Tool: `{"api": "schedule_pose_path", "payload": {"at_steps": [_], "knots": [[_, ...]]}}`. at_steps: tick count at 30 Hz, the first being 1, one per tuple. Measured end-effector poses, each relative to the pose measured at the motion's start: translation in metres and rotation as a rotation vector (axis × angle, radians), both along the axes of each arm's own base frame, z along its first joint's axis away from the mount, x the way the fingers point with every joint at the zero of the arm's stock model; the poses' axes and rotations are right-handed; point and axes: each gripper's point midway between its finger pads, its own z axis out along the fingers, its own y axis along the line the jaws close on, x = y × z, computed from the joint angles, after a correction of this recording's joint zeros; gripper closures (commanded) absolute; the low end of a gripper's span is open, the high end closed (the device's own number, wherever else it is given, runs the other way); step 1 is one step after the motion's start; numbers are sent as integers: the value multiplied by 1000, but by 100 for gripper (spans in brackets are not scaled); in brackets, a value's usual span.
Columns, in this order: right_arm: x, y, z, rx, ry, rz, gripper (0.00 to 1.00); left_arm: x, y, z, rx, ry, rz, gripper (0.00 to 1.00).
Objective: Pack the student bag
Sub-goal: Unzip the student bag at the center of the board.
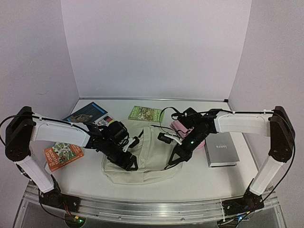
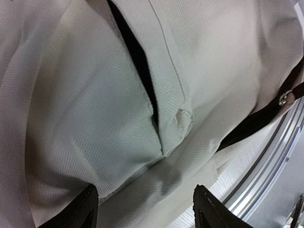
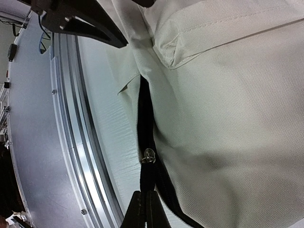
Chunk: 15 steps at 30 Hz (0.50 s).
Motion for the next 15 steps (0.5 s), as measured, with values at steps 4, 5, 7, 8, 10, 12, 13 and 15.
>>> {"api": "schedule_pose_path", "payload": {"at_steps": [4, 5, 7, 8, 10, 12, 13, 15], "knots": [[1, -1, -1, -6, -3, -6, 100, -2, 3, -12, 33, 12, -9, 56], [2, -2, -1, -8, -4, -9, 100, -1, 4, -13, 43, 8, -5, 61], [4, -5, -2, -13, -7, -19, 100, 0, 8, -17, 69, 4, 1, 67], [5, -7, -3, -16, -8, -25, 100, 1, 10, -20, 84, 2, 6, 69], [7, -13, -4, -22, -9, -40, 100, 3, 15, -27, 116, 0, 23, 72], [9, -20, -4, -27, -10, -58, 100, 6, 17, -32, 143, -4, 39, 74], [10, -25, -5, -30, -12, -67, 100, 7, 18, -34, 155, -4, 47, 74], [12, -34, -8, -42, -18, -82, 100, 10, 20, -36, 169, 2, 68, 76]]}}
